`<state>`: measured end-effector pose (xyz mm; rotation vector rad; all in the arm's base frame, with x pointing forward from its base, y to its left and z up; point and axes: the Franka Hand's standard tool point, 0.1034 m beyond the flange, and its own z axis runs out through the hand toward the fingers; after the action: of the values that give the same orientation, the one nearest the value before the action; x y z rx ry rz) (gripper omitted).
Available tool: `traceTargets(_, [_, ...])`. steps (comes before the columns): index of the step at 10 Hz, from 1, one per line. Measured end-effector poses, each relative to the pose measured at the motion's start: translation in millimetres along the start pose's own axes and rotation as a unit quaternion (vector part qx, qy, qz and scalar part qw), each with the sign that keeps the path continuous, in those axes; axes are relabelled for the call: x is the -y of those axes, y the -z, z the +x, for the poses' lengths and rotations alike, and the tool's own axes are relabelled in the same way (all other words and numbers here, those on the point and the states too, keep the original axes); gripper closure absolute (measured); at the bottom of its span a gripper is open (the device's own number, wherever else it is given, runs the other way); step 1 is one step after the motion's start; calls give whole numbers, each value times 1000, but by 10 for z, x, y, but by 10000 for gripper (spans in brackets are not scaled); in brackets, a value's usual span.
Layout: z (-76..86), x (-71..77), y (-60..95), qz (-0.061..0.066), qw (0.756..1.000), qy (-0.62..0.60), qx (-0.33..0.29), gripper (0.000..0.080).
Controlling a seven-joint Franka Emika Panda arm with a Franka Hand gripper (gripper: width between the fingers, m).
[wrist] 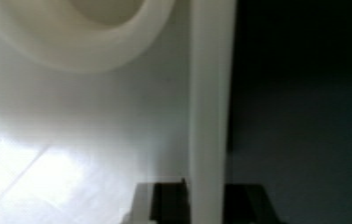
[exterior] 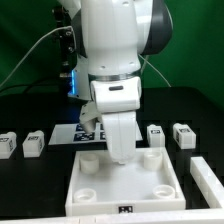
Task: Assemble one leg
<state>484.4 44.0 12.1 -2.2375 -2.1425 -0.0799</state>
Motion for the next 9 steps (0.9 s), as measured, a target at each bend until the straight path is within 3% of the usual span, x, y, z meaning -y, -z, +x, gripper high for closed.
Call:
traceTargets(2, [186,-111,-62,-2,1000,6,-9,742])
traceTargets(4, [210,-113,-63,10,1000,9,-8,742])
traceTargets(7, [230,-110,-65,10,1000,16,-9,742])
traceTargets(8, [225,-108,-70,11,1000,15,-9,660])
traceTargets(9, [221,-107,-71,11,1000,14,-9,524])
